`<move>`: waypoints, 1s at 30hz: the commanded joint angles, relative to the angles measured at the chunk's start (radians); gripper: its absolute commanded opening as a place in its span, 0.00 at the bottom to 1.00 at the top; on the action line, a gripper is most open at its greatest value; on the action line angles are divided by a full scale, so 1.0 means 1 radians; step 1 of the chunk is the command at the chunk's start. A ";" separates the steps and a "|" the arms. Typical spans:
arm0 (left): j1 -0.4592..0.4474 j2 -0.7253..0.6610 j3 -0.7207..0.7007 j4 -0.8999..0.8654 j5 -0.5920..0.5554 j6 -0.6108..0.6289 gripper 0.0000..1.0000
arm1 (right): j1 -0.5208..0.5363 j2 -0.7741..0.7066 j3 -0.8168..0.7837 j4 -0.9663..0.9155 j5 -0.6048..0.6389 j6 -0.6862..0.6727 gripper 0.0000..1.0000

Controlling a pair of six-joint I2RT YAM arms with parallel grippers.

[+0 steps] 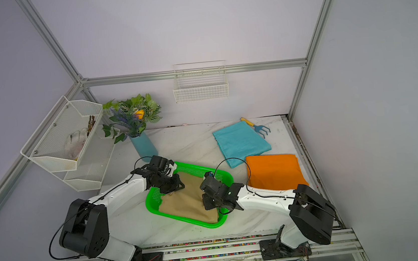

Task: Put the folded long pants in the basket
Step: Place the long pant in the basket.

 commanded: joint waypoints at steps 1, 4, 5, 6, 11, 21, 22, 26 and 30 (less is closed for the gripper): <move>0.036 0.042 0.044 0.119 -0.192 0.085 0.00 | 0.006 0.052 -0.034 -0.177 0.013 -0.054 0.00; 0.035 0.089 0.045 0.122 -0.208 0.086 0.00 | 0.006 0.053 -0.018 -0.191 0.035 -0.071 0.15; 0.034 0.098 0.048 0.121 -0.208 0.085 0.00 | 0.006 0.051 -0.016 -0.195 0.046 -0.074 0.27; 0.036 0.104 0.052 0.121 -0.211 0.081 0.00 | 0.006 0.038 -0.012 -0.202 0.063 -0.076 0.43; 0.035 0.106 0.107 0.088 -0.222 0.071 0.34 | 0.003 -0.052 0.066 -0.293 0.179 -0.071 0.80; 0.035 0.110 0.288 -0.009 -0.183 0.060 0.91 | -0.068 -0.159 0.218 -0.386 0.258 -0.128 0.81; 0.035 0.109 0.306 -0.016 -0.182 0.059 0.91 | -0.089 -0.159 0.213 -0.392 0.244 -0.123 0.80; 0.035 0.083 0.385 -0.030 -0.181 0.069 0.92 | -0.201 -0.159 0.151 -0.398 0.142 -0.092 0.79; 0.035 0.048 0.454 -0.006 -0.176 0.074 0.92 | -0.278 -0.171 0.099 -0.351 0.030 -0.083 0.78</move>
